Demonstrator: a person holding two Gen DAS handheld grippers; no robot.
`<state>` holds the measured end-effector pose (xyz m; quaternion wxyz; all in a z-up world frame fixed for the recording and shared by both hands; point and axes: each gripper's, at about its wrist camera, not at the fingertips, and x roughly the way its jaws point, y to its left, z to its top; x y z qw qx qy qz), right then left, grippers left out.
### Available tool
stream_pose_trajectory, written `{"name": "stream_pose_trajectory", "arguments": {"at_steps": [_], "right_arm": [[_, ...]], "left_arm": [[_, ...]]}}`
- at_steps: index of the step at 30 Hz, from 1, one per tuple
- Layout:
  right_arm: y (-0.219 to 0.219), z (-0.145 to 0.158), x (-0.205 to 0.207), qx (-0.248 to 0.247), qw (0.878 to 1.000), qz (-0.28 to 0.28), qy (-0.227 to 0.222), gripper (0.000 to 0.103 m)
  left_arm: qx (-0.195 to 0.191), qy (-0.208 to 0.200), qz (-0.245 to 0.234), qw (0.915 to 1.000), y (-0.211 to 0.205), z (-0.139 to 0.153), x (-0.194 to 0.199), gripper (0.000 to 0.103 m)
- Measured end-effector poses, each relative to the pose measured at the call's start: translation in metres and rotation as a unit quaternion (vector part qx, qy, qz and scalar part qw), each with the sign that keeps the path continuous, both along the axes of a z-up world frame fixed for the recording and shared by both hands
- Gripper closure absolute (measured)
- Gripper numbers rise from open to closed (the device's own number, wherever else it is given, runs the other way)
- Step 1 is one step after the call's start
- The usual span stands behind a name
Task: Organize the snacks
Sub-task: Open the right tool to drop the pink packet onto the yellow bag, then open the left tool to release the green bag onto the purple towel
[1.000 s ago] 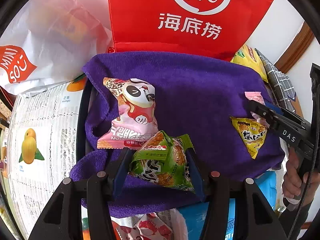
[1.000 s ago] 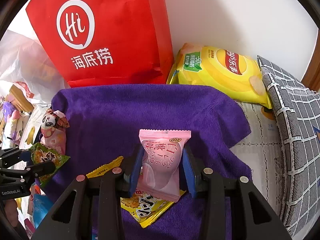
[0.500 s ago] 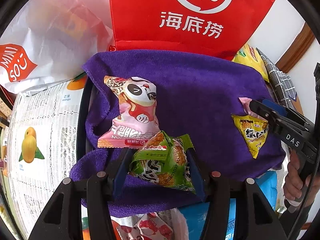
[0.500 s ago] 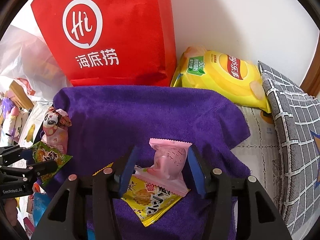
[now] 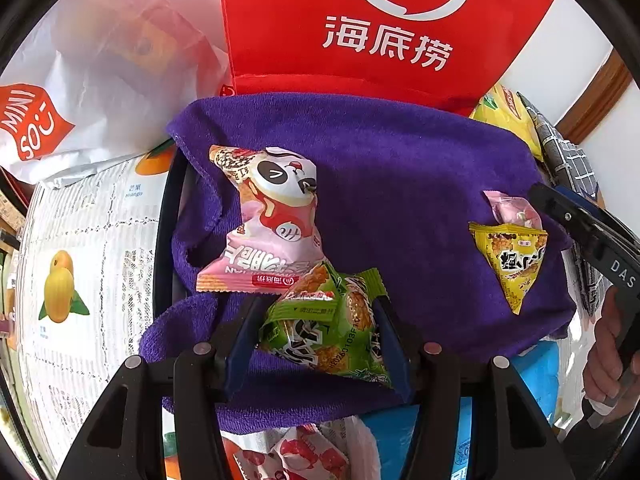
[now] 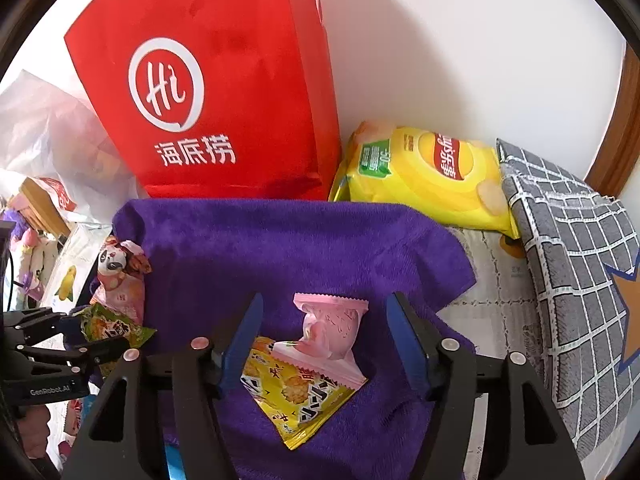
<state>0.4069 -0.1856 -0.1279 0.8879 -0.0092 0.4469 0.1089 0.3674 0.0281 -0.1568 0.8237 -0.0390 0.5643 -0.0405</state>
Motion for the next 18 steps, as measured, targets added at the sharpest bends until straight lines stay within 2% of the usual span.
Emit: {"name": "stream_pose_trajectory", "arguments": {"at_steps": [4,11,13,15,18], "right_arm": [[0.002,0.005,-0.002,-0.001,1.000,-0.002,-0.003,0.033],[0.010,0.012,-0.008,-0.010,1.000,0.006,-0.013,0.033],[0.011,0.016,-0.010,-0.016,1.000,0.004,-0.018,0.032],[0.013,0.020,-0.013,-0.021,0.999,0.002,-0.023,0.030],[0.015,0.031,-0.019,-0.028,0.999,-0.004,-0.037,0.021]], "left_arm": [[0.000,0.004,-0.001,1.0000,0.001,0.000,0.000,0.046],[0.010,-0.010,-0.013,0.9998,-0.005,0.013,-0.005,0.034],[0.014,-0.017,-0.013,0.9997,-0.005,0.019,-0.008,0.034],[0.015,-0.023,-0.011,0.9996,-0.004,0.025,-0.010,0.034],[0.015,-0.034,-0.006,0.9993,-0.001,0.036,-0.015,0.034]]}}
